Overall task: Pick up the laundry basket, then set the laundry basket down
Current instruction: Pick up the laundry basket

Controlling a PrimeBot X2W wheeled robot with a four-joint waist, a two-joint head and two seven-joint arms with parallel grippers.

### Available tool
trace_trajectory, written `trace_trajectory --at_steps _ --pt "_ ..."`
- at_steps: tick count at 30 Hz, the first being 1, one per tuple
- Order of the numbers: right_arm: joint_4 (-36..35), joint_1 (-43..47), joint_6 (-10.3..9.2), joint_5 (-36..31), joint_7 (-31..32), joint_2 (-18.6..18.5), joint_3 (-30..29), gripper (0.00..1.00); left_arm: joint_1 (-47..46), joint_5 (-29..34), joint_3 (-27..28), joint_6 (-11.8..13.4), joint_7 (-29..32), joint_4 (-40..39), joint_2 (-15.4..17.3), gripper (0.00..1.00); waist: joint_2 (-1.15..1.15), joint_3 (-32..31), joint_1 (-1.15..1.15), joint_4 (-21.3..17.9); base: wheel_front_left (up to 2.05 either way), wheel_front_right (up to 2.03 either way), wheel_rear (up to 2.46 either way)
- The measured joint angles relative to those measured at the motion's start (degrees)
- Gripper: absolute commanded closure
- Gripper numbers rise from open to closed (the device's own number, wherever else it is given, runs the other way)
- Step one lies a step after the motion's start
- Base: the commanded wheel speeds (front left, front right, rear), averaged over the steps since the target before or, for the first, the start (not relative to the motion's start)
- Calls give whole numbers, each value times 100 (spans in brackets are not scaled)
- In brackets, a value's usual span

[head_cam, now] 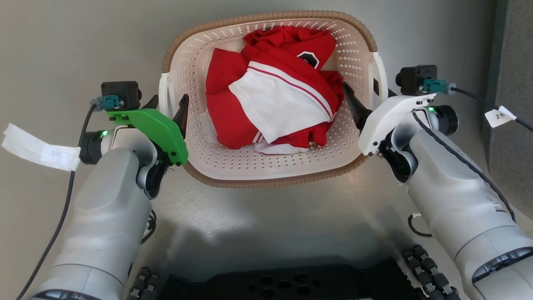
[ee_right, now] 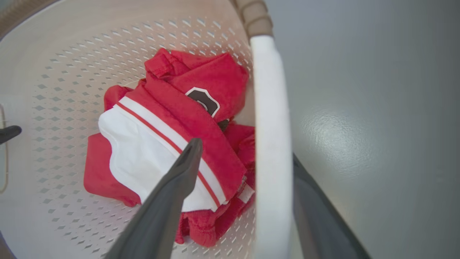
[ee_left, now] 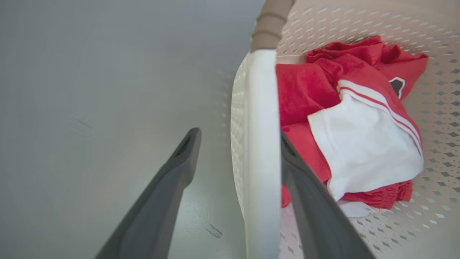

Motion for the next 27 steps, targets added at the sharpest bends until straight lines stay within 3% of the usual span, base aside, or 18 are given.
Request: trace_trajectory --at_steps 2,3,4,5,6,7,8,9,21,27 --pt "0 0 0 82 -2 1 87 0 -12 -40 -32 0 0 44 1 4 0 12 0 26 0 0 0" --pt "0 -1 0 110 -8 1 133 18 -13 -48 -55 0 -1 54 1 18 0 14 0 36 0 0 0" --pt "3 -3 0 133 -9 -1 165 38 -15 -58 -82 0 -5 63 1 47 0 14 0 43 0 0 0" --pt "15 -10 0 149 -11 -7 187 53 -19 -90 -118 0 -7 67 1 65 0 12 0 48 0 0 0" --pt "24 -20 0 159 -38 -11 215 56 -21 -131 -166 0 -7 65 1 93 0 10 0 52 0 0 0" --pt "24 -33 -1 185 -62 -15 248 83 -22 -176 -210 0 -14 52 1 100 0 8 0 54 0 0 0" --pt "32 -62 -1 200 -67 -32 288 83 -25 -221 -244 0 -46 47 0 100 0 4 0 56 0 0 0" --pt "42 -94 -1 205 -81 -38 319 100 -28 -272 -303 0 -48 40 1 100 0 0 0 57 0 0 0" --pt "303 -134 -54 497 -264 -54 601 100 -38 -656 -591 8 -109 235 26 100 0 -251 0 65 0 0 0" --pt "357 -37 -54 827 -269 -55 868 100 -1 -783 -761 8 -152 436 26 100 0 -672 0 64 0 0 0"
